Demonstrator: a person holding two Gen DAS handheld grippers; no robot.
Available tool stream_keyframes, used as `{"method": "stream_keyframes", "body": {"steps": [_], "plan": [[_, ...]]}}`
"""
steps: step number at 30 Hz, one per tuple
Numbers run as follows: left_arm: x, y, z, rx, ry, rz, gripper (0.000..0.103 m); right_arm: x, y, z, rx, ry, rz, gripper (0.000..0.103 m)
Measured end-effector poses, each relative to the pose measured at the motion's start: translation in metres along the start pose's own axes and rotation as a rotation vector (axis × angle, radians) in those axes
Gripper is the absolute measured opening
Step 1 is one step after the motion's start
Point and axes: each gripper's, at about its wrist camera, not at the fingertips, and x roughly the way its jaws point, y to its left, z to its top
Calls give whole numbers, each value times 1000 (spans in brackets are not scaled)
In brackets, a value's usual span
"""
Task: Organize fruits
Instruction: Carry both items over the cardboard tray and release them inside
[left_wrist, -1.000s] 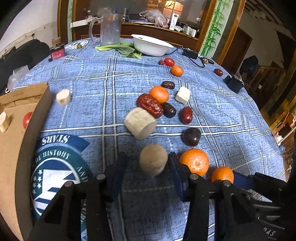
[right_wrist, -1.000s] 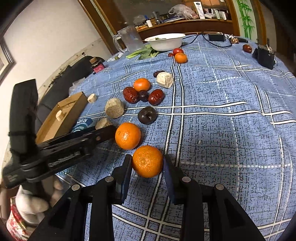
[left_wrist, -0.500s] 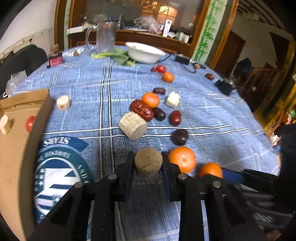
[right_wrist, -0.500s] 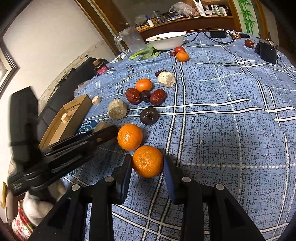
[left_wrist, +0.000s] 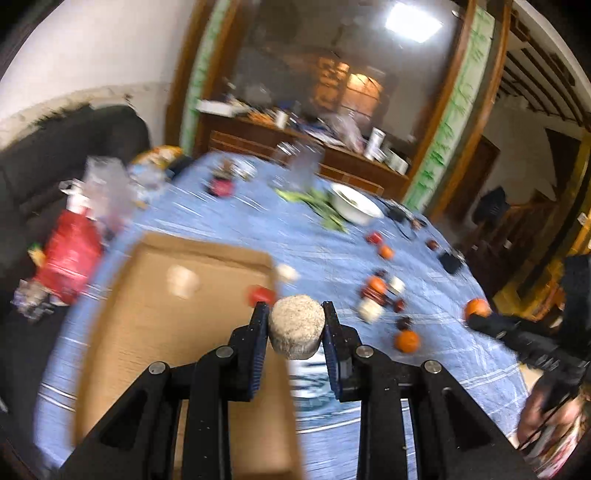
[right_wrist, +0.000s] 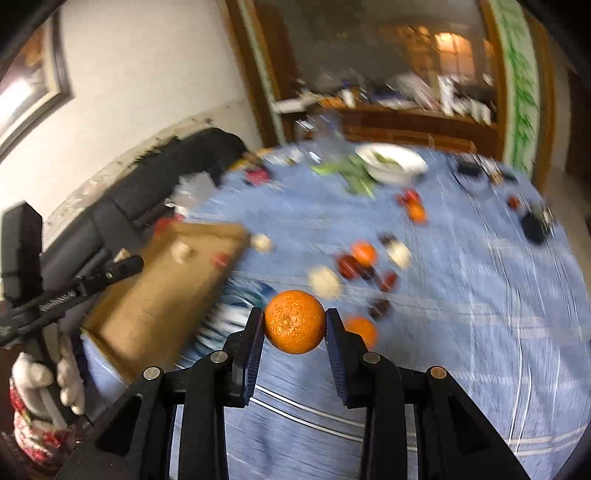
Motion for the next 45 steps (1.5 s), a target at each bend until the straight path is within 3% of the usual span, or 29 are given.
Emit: {"method": "stream_keyframes", "body": {"steps": [4,7,13,17,23,27,30,32,37,41,43,45], "plan": [[-19,36,28,20,-25,81,27,7,47,45,-18,-10,100,36],[-6,66,37,-26,10,86,27,45,79,63,-6,31,137,36],[56,102,16,-76,140,134,27,146,108,41,1,174,115,36],[91,118,3,-116,223,148,27,191,113,25,-15,232,111,36],[131,127,-3,-156,325,183,27,226,118,17,-57,271,83,36],[140,124,-4,-155,348,210,27,235,117,13,-65,282,69,36],[140,124,-3,-155,353,214,28,241,115,11,-72,285,43,37],[140,124,-3,-159,351,219,34,242,115,10,-80,283,29,37],[127,129,0,-213,318,178,40,241,117,9,-96,281,13,40],[98,123,6,-229,245,168,45,217,118,13,-97,222,31,54],[80,116,8,-227,196,164,54,202,118,16,-103,187,37,55],[63,109,9,-229,154,158,56,187,117,17,-105,156,41,55]]}}
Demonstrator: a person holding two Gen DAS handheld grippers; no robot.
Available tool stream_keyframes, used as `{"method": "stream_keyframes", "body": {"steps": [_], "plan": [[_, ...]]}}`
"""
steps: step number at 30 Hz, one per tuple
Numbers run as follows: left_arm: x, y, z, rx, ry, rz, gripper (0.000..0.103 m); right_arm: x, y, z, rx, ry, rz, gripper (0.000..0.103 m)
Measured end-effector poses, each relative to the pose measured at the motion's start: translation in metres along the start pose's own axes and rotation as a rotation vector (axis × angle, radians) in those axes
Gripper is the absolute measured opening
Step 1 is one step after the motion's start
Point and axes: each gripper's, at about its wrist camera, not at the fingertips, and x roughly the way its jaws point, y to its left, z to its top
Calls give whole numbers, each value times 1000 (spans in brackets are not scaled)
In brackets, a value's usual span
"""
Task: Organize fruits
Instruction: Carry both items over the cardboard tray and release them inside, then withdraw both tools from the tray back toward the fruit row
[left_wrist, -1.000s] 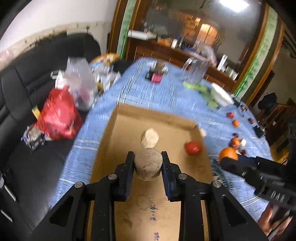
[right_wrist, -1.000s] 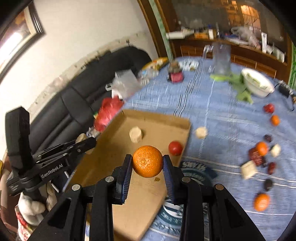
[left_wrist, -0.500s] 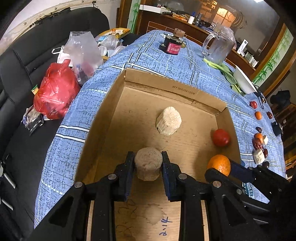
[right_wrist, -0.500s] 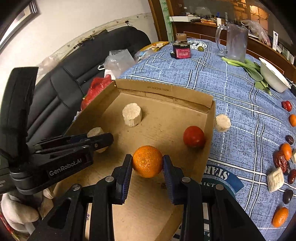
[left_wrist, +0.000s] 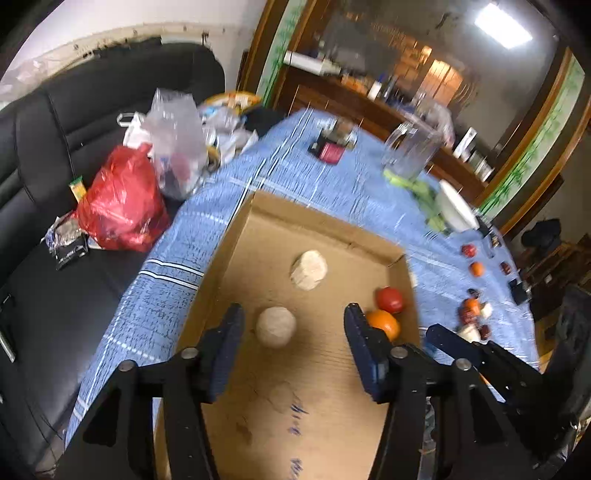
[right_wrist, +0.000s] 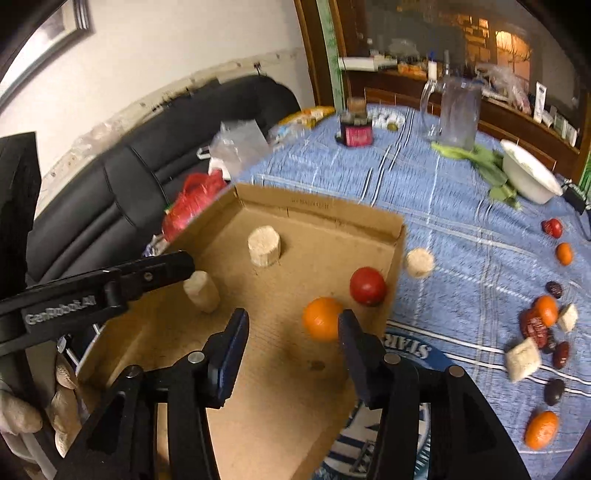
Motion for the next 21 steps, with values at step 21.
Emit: {"method": "stream_keyframes", "body": {"steps": [21], "plan": [[-93,-107,-112,78,-130,-156,73,-160,-130,-126,421,-247,-47,63]]}}
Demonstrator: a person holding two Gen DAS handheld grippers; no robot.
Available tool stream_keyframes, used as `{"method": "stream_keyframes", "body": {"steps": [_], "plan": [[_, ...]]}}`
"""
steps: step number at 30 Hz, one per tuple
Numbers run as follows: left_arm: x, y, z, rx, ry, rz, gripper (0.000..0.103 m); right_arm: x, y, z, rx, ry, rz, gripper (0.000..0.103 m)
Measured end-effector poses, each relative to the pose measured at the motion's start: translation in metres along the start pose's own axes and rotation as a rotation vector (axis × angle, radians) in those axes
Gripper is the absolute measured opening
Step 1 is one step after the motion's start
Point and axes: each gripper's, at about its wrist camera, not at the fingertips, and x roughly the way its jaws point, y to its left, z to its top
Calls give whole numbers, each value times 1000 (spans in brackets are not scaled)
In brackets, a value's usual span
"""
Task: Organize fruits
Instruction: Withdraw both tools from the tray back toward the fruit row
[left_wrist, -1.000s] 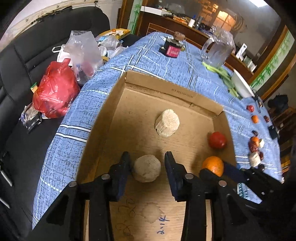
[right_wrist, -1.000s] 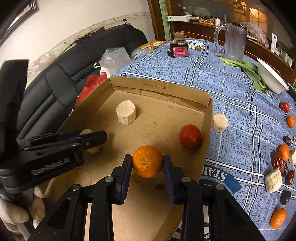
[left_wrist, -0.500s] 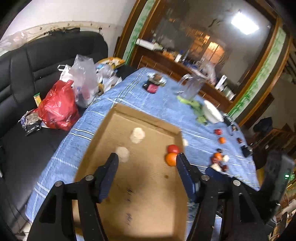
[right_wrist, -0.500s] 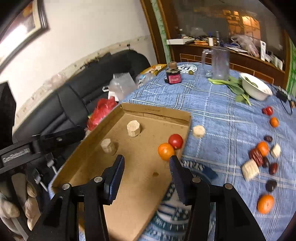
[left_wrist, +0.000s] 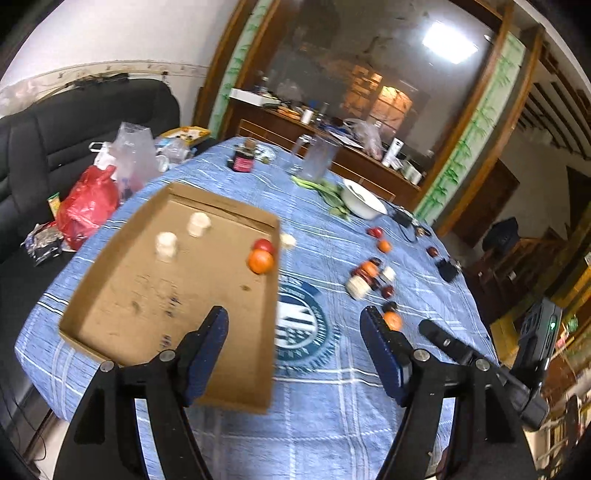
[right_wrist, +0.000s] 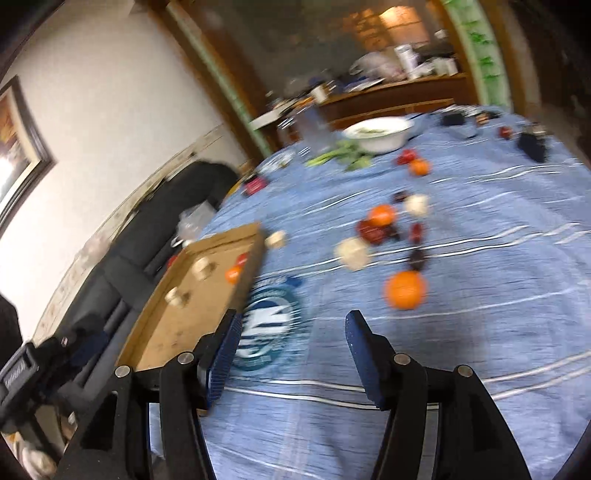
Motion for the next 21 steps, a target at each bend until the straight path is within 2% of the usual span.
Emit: {"method": "stream_keyframes", "body": {"steps": [7,12,21], "plan": [[15,-33,-20,79,52,-27,73,-26,-40,1,61,-61,-64,65],[30,-41,-31,105,98,-28,73,-19,-55,-1,94,-36,-74,65],[56,-28,-43,73,149,-5,73,6,-62,-15,77,36,-89,65]]}}
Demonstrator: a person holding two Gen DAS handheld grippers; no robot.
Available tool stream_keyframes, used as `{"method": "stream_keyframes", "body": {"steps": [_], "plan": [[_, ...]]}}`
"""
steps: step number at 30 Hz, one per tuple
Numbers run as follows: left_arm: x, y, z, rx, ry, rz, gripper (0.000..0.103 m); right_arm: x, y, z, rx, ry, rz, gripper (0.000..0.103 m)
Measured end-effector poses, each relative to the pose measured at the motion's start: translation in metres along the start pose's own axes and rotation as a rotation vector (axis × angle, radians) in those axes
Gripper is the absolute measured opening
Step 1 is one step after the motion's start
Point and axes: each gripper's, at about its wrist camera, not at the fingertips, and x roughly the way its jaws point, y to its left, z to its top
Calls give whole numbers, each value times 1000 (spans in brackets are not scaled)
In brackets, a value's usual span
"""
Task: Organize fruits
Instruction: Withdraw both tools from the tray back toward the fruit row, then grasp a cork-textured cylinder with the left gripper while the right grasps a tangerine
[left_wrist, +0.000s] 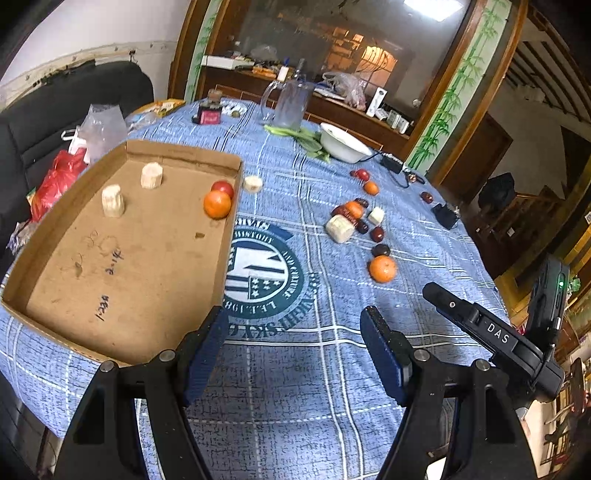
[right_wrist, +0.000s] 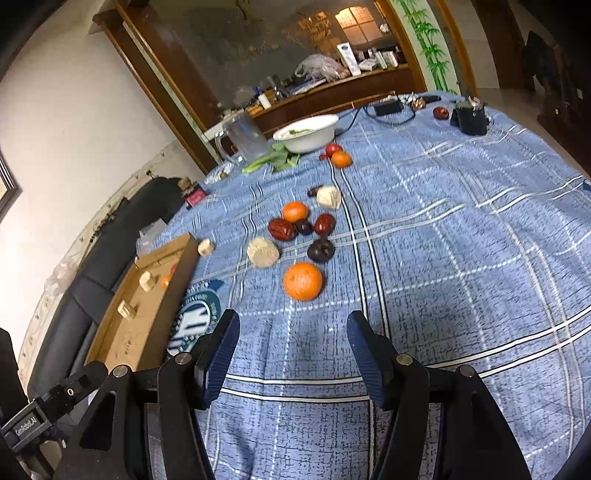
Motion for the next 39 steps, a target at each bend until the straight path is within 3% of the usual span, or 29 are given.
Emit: {"method": "stream_keyframes", "body": {"steps": [8,18,21,23,25,30,34,36,38,39], "plan": [[29,4,5,19,38,22,73,26,4,23,-88,75,-40,65],[62,-22,61,80,72,-3,73,86,15,41,-254,181,-167,63],[88,-36,77,115,101,-14,73,92,17,42,-262,192,-144,58],[112,-45,84,134,138,-8,73,93,17,42,-259,195,-111,44],[130,-51,88,144,165,-29,73,93,17,40,-254,201,-76,39],[173,-57,96,129,218,-43,73,94,17,34,-247,212,-46,39],[191,-70,99,194,205,-22,72,93,19,31,-255,199,-49,39],[198,-79,96,249,207,-11,65,93,18,31,-247,193,-42,39],[205,-83,92,276,227,4,41,92,17,31,-236,188,-33,38],[205,-82,91,275,225,-4,38,92,16,31,-232,187,-30,38]]}}
